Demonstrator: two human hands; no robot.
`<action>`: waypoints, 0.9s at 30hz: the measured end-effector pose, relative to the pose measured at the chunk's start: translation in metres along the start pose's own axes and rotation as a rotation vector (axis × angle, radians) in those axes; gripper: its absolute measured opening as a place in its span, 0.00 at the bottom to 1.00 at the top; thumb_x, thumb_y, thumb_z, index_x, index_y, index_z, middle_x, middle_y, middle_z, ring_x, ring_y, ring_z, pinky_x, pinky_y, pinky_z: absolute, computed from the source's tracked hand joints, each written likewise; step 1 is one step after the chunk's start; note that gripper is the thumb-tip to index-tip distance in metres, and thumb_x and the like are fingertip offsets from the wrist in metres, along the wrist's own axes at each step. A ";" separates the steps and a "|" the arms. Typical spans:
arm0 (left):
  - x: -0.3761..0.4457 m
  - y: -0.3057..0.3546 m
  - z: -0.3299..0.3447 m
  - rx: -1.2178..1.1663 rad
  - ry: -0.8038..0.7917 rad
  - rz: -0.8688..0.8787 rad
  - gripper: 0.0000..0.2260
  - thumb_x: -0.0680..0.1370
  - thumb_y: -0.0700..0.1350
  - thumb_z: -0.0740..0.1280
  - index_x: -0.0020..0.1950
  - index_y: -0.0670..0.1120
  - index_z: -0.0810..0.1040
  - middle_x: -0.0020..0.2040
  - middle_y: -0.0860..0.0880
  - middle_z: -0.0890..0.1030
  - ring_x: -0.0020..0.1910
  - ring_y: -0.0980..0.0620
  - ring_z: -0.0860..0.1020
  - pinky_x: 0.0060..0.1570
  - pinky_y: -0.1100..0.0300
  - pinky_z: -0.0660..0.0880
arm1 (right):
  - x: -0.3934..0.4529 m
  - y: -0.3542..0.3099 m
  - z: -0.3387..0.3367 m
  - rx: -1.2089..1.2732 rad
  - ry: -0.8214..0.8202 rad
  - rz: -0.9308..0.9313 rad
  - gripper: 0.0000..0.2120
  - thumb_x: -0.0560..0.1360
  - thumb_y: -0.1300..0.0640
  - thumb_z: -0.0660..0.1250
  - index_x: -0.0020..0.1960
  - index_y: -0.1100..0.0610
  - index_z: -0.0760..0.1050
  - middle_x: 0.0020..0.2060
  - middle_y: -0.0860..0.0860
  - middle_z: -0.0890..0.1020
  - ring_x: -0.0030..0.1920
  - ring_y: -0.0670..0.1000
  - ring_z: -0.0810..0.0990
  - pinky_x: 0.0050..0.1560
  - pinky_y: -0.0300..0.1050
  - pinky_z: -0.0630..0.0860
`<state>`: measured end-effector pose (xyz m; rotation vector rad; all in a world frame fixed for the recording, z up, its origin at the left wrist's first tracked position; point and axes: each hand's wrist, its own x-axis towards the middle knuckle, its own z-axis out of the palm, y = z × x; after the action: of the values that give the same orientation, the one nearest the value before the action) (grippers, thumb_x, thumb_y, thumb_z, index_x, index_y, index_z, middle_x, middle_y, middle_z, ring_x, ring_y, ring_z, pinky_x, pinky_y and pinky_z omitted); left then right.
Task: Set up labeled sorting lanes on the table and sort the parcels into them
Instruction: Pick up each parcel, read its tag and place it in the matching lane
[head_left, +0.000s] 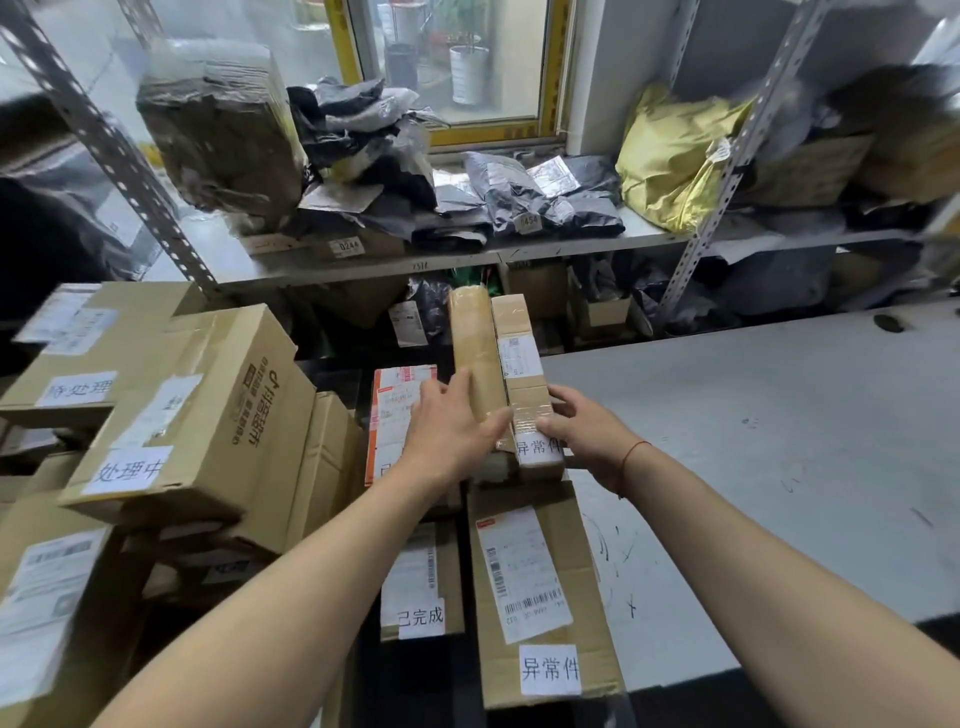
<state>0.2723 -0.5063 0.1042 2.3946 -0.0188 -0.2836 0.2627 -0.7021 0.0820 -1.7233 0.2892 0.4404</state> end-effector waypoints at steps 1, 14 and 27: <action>0.001 -0.003 0.000 -0.039 -0.024 0.005 0.31 0.80 0.61 0.70 0.80 0.59 0.61 0.68 0.49 0.71 0.63 0.48 0.74 0.64 0.48 0.77 | 0.000 0.001 0.000 -0.003 0.007 -0.001 0.24 0.85 0.63 0.64 0.79 0.51 0.67 0.67 0.53 0.80 0.61 0.54 0.84 0.54 0.52 0.86; -0.008 -0.019 -0.011 -0.280 -0.143 0.048 0.31 0.84 0.53 0.68 0.83 0.59 0.56 0.78 0.51 0.71 0.62 0.55 0.73 0.59 0.55 0.77 | -0.007 0.009 0.006 -0.035 0.040 -0.046 0.22 0.86 0.58 0.64 0.79 0.51 0.67 0.68 0.51 0.80 0.63 0.52 0.82 0.59 0.54 0.84; 0.000 -0.017 0.005 -0.201 -0.016 -0.082 0.40 0.70 0.58 0.79 0.75 0.54 0.61 0.64 0.50 0.70 0.61 0.48 0.75 0.57 0.51 0.80 | -0.011 0.012 0.006 0.054 0.045 0.032 0.20 0.86 0.59 0.64 0.77 0.54 0.68 0.66 0.54 0.81 0.61 0.54 0.83 0.54 0.50 0.85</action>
<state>0.2704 -0.4969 0.0887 2.1965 0.0961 -0.3277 0.2466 -0.6993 0.0756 -1.6799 0.3588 0.4139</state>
